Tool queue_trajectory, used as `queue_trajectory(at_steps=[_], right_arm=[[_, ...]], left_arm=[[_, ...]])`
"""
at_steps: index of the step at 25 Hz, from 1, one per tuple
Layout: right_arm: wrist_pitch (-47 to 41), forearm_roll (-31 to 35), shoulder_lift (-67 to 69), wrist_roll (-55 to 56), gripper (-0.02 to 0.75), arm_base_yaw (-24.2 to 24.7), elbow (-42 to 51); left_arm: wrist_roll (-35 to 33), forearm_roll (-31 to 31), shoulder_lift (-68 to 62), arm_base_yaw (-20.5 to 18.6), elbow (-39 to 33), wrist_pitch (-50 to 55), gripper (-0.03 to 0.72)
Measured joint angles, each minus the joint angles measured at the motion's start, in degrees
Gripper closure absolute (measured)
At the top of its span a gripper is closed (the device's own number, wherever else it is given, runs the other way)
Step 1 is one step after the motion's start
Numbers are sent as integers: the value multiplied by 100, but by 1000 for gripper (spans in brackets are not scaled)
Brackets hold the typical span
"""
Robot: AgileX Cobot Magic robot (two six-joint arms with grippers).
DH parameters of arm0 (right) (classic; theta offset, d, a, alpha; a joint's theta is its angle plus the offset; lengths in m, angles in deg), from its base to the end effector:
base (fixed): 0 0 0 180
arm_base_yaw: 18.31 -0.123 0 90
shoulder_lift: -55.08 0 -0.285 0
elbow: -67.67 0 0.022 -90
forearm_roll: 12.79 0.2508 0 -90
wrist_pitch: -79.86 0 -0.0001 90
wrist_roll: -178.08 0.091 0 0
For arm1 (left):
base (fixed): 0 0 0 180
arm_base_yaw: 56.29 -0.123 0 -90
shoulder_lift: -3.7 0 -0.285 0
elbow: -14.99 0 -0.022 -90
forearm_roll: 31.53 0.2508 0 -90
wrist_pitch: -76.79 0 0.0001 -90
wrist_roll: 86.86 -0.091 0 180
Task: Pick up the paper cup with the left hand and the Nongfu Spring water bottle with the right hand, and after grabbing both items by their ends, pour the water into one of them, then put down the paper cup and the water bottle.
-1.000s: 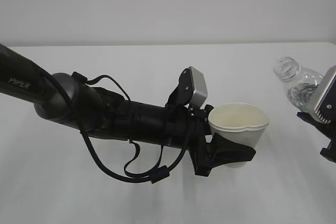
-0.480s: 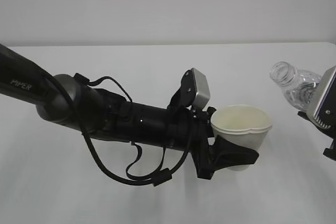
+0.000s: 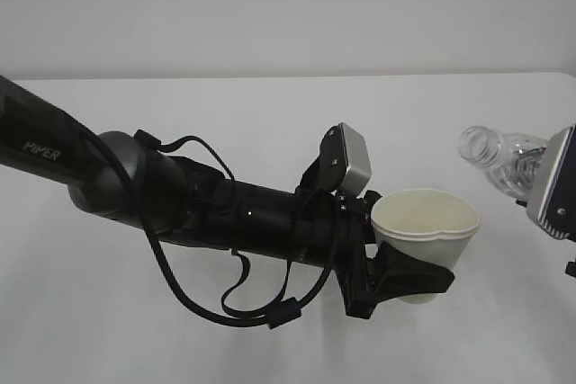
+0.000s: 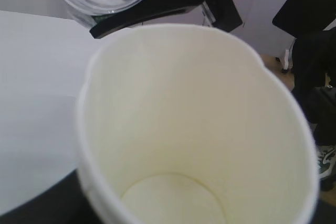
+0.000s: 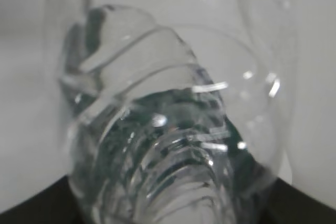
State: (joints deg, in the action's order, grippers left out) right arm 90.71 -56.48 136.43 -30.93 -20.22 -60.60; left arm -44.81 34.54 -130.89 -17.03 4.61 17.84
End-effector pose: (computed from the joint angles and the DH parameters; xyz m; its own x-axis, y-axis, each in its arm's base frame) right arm 0.2285 0.0194 0.1975 -0.0436 -0.9459 -0.3214 -0.5909 0.2838 -0.7551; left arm 0.2762 -0.3177 0.1129 -0.1543 0.2274 -0.9615 0.9870 -0.0098 -0.1607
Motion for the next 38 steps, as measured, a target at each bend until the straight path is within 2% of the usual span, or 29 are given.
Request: queue_trajectory(at_steps=[19,38], right_arm=[[-3,0,0,-919,333,0,0],[7,0,0,-1367,333,0,0]], left_arm=[[1,12,-133,13,0,129,259],[11,12,-148,64,0,18,259]])
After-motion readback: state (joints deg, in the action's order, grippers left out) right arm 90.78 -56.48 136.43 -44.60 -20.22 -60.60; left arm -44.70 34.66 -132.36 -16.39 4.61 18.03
